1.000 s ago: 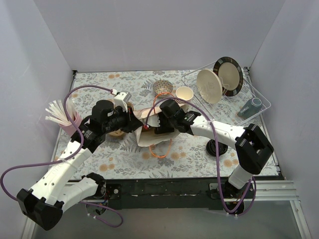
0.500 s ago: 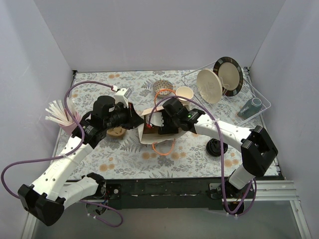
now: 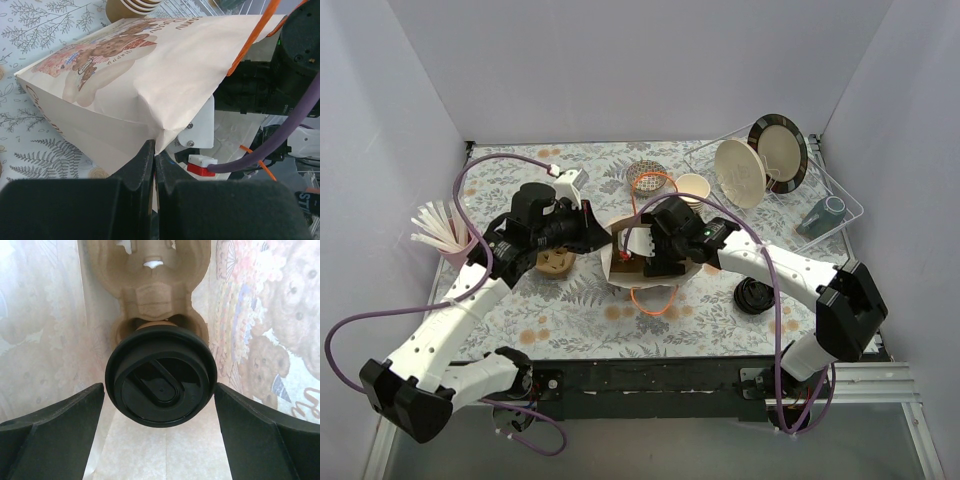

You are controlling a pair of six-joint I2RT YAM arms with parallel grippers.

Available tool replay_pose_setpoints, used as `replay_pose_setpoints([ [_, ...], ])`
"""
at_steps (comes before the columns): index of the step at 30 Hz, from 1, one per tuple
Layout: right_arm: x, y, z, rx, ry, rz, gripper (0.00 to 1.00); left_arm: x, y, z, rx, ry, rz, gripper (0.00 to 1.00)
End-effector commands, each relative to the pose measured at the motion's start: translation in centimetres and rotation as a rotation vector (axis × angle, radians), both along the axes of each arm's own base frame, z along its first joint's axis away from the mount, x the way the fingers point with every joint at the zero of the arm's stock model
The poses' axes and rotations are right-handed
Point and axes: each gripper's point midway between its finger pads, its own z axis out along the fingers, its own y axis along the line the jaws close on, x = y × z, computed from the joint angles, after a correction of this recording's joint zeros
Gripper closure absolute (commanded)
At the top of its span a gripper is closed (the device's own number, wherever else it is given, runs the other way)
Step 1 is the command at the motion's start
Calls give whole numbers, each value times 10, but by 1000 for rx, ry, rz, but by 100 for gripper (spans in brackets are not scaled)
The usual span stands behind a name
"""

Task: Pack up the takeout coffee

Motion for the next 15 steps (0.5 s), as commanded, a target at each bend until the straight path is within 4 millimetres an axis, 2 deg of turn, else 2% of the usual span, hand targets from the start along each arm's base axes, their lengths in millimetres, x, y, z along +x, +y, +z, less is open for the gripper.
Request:
replay_pose_setpoints([
  [1,-4,2,28,57,-6,15,1,-1,-3,15,-15,5,-17,100],
  [10,-16,6,38,88,43,41,2,2,-8,23,-2,47,-31,100],
  [15,-16,12,51,116,51,43,2,-1,-10,17,38,126,-50,100],
])
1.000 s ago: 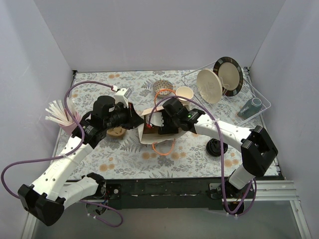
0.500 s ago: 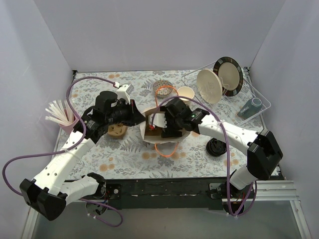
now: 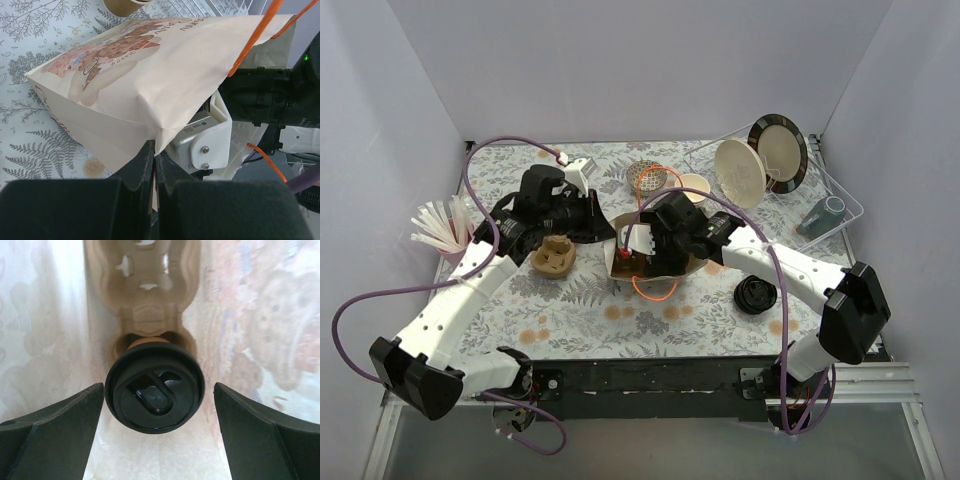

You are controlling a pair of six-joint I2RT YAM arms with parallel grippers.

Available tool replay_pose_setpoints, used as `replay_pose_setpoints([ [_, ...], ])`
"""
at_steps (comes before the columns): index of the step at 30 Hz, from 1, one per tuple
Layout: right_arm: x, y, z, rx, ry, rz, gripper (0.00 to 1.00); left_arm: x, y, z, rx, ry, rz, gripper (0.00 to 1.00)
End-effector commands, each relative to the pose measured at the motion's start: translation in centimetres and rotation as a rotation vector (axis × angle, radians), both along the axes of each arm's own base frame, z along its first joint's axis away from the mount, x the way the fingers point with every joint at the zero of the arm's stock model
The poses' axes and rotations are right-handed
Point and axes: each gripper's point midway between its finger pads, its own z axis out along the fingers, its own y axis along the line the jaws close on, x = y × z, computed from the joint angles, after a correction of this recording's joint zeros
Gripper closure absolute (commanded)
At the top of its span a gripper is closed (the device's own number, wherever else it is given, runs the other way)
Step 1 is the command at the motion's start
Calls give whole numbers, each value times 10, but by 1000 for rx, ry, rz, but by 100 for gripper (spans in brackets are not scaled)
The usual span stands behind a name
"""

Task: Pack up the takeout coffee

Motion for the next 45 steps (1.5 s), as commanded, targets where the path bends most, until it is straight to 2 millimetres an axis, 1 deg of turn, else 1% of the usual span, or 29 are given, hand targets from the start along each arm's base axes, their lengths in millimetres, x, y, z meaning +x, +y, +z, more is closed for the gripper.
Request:
replay_pose_setpoints([
  [1,-2,7,36,81,-1,5,2,-9,-1,10,8,45,-32,100],
  [4,-5,9,38,95,16,5,2,-9,-1,8,27,81,-35,100],
  [5,-6,9,41,108,20,0,2,-9,-1,10,31,89,-35,100],
  [7,-6,9,44,122,23,-2,2,-10,-2,7,42,112,-40,100],
  [12,-7,8,50,148,53,-18,2,-9,-2,5,54,126,-50,100],
  [13,-7,8,51,152,57,-22,2,-10,-2,2,61,138,-51,100],
  [15,-5,8,56,177,46,-34,2,-8,-2,4,66,135,-51,100],
  [18,0,10,69,235,14,-61,2,-8,-1,2,81,155,-49,100],
  [20,0,13,78,276,10,-62,2,-8,0,-1,91,171,-42,100],
  [21,-2,13,80,287,18,-61,2,-8,0,1,93,171,-39,100],
  [24,-5,16,89,320,38,-58,2,-8,2,-2,118,209,-29,100],
  [25,-7,18,93,340,42,-54,2,-6,1,3,116,201,-24,100],
  [27,-6,22,102,374,30,-50,2,-2,5,1,140,212,4,98],
  [28,-7,22,108,394,19,-50,2,0,5,4,141,205,13,97],
  [33,-10,25,123,460,19,-56,2,6,8,4,165,210,42,92],
  [36,-13,28,133,510,22,-62,2,11,10,7,180,202,62,90],
  [37,-14,28,140,533,15,-60,2,13,11,8,185,195,69,89],
  [39,-16,30,143,556,24,-63,2,17,10,13,183,180,76,88],
  [40,-18,29,145,566,27,-60,2,19,10,13,188,180,79,85],
  [41,-17,29,146,573,24,-64,2,22,10,17,185,167,84,83],
  [43,-17,28,149,582,19,-72,2,26,10,18,193,162,94,81],
  [44,-16,27,150,587,16,-83,2,28,10,23,186,149,98,80],
  [45,-15,26,153,600,18,-100,2,30,9,24,185,144,99,79],
])
